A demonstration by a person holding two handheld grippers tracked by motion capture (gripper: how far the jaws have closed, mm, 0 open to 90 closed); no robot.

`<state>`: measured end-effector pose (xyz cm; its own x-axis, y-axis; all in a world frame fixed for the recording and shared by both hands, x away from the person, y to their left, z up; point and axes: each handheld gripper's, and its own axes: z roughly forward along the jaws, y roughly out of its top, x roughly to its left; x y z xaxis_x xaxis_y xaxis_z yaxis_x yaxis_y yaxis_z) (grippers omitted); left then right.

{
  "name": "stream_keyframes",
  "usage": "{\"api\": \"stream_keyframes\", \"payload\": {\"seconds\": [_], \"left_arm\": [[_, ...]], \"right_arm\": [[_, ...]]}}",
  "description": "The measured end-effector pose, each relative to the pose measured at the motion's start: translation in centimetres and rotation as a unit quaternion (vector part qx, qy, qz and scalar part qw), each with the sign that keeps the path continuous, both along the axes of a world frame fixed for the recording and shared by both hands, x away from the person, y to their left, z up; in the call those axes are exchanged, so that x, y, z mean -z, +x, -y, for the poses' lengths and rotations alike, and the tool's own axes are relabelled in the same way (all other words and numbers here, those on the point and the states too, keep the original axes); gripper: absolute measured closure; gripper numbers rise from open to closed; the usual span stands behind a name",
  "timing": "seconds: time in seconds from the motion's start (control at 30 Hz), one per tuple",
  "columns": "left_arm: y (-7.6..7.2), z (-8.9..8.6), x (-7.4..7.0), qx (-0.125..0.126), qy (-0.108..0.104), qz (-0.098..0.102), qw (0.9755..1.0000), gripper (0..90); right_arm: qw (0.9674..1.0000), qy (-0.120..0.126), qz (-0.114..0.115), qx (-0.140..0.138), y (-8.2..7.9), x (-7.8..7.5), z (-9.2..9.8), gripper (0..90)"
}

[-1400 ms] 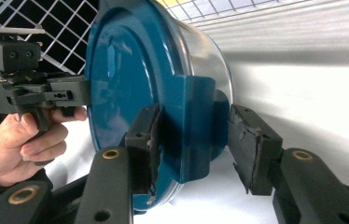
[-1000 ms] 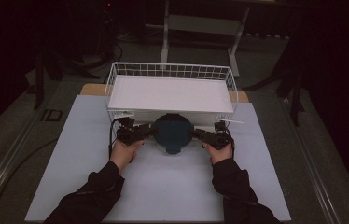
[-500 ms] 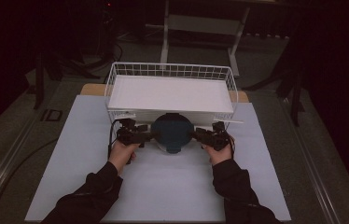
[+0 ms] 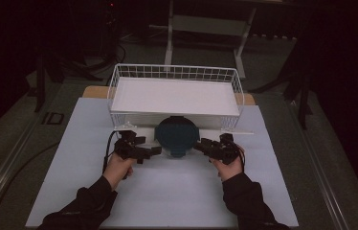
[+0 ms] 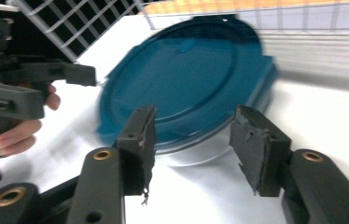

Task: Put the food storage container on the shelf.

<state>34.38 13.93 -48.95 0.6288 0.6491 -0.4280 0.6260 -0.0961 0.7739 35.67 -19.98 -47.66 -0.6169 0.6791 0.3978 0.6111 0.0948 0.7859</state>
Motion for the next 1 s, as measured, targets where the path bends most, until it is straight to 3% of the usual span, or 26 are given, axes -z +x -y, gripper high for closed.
{"api": "stream_keyframes", "payload": {"seconds": [0.13,0.2,0.33,0.5,0.6,1.0], "left_arm": [[-1.0,-0.4,-0.3,0.002,-0.004,0.010,0.9999,1.5],[-2.0,-0.6,-0.8,0.007,0.005,0.025,0.9997,1.5],[-3.1,-0.7,-1.1,0.014,0.015,0.033,0.9993,1.5],[-5.4,-1.2,-1.7,0.020,0.034,0.056,0.9977,1.5],[-6.2,-1.7,-1.6,0.016,0.035,0.056,0.9977,1.5],[-8.4,-2.3,-0.6,0.020,0.029,0.075,0.9965,1.5]], "right_arm": [[0.9998,0.005,0.000,-0.017,-0.9,-0.3,-0.3,54.0],[0.9994,0.006,-0.007,-0.033,-1.8,-0.3,-0.8,57.9],[0.9988,-0.006,-0.004,-0.048,-2.7,-0.2,-1.5,64.4],[0.9974,-0.013,-0.010,-0.070,-3.3,0.0,-2.6,78.9],[0.9966,-0.019,-0.016,-0.078,-3.3,0.3,-3.3,89.9],[0.9958,-0.037,-0.024,-0.080,-2.3,1.4,-5.6,90.0]]}}
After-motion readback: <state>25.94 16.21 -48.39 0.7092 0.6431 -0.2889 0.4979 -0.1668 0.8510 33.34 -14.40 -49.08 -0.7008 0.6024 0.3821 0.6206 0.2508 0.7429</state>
